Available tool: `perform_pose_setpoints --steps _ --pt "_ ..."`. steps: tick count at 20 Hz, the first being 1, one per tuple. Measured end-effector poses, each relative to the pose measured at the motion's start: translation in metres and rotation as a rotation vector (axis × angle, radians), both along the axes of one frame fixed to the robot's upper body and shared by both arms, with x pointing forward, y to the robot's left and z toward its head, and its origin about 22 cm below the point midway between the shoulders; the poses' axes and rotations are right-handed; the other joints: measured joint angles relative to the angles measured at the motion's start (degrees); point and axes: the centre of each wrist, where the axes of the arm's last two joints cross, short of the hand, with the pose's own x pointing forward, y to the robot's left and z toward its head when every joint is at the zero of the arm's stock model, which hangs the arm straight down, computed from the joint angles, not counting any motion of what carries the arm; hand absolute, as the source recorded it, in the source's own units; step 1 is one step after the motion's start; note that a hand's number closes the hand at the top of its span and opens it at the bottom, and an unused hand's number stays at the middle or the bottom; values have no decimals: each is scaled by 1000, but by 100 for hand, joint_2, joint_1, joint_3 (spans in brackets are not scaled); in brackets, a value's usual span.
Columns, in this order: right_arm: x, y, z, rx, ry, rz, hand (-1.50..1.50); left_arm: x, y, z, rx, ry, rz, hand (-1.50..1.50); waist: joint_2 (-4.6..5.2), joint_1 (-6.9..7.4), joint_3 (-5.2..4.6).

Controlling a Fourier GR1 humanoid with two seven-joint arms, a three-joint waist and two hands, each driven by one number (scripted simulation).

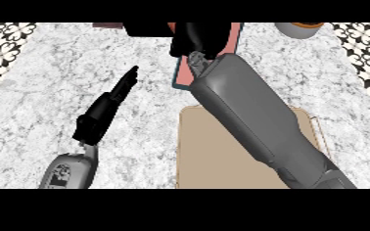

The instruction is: Pick the sweet potato from the tray and place it in the cardboard box

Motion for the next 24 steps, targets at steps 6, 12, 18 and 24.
perform_pose_setpoints --steps 6,12,18,24 --pt "32 -1 -20 -50 49 -37 150 2 -5 1 0 -2 -5 0 10 46 -1" --pt "60 -21 -57 -35 108 -74 150 4 -6 3 -4 -3 -9 0 32 90 0" --pt "74 -47 -89 147 212 -105 -150 7 -10 5 -2 -7 -21 0 60 134 3" --pt "78 -62 -110 292 166 -65 -150 8 -8 4 -6 -8 -26 0 67 163 6"
